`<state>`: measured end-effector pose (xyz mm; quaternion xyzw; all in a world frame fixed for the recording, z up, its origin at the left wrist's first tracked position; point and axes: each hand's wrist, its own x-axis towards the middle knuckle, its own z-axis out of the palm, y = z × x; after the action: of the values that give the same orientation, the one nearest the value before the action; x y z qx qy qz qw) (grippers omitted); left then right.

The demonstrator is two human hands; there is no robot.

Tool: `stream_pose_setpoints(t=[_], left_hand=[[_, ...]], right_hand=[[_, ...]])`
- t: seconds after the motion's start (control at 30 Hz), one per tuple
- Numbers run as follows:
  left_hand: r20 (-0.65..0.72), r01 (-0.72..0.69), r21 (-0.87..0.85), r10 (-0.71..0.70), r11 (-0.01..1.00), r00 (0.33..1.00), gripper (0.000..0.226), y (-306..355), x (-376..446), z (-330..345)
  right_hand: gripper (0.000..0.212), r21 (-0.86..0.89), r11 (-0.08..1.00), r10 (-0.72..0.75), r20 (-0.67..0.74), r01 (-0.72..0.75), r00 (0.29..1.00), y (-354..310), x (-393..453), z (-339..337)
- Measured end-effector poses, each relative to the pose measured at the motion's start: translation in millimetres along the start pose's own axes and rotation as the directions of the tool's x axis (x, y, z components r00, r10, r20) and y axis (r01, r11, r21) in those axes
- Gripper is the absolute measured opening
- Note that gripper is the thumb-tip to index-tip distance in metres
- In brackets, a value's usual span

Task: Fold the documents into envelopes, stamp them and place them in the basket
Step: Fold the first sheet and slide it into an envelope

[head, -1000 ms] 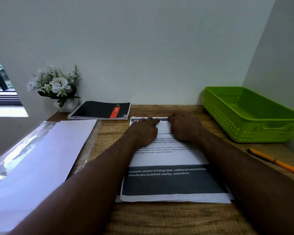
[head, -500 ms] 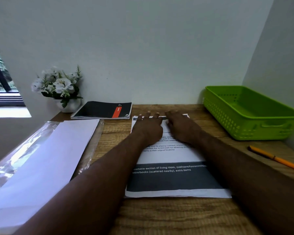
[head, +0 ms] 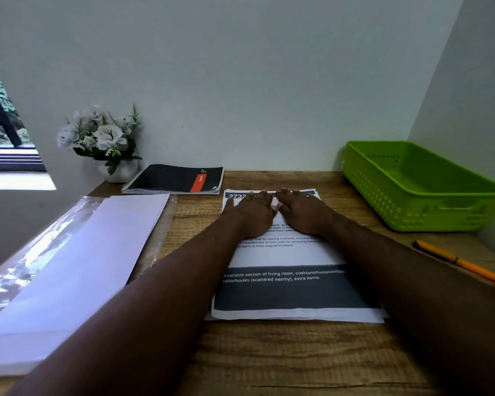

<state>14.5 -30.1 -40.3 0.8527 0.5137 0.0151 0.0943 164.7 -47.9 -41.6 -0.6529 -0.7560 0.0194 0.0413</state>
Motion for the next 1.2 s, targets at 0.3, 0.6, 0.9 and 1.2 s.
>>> stream_pose_setpoints(t=[0.3, 0.6, 0.9, 1.2], left_hand=[[0.052, 0.174, 0.025, -0.175, 0.984, 0.983, 0.064, -60.2, -23.3, -11.7], [-0.233, 0.169, -0.078, -0.183, 0.982, 0.955, 0.053, -49.0, -43.8, -5.0], [-0.402, 0.351, -0.109, -0.364, 0.930, 0.840, 0.040, -106.0, -111.6, -58.1], [-0.169, 0.518, -0.269, -0.570, 0.812, 0.804, 0.112, -153.4, -150.0, -41.4]], right_hand=[[0.054, 0.001, 1.000, 0.009, -0.003, -0.009, 1.000, 1.7, 1.5, 2.1], [0.056, -0.059, 0.997, 0.060, 0.046, -0.057, 0.997, -2.8, -5.8, -2.6], [0.042, 0.049, 0.937, -0.320, -0.268, 0.345, 0.909, -77.7, -24.9, -41.5], [0.040, 0.225, 0.817, -0.514, -0.132, 0.531, 0.848, -161.5, -43.4, -7.9]])
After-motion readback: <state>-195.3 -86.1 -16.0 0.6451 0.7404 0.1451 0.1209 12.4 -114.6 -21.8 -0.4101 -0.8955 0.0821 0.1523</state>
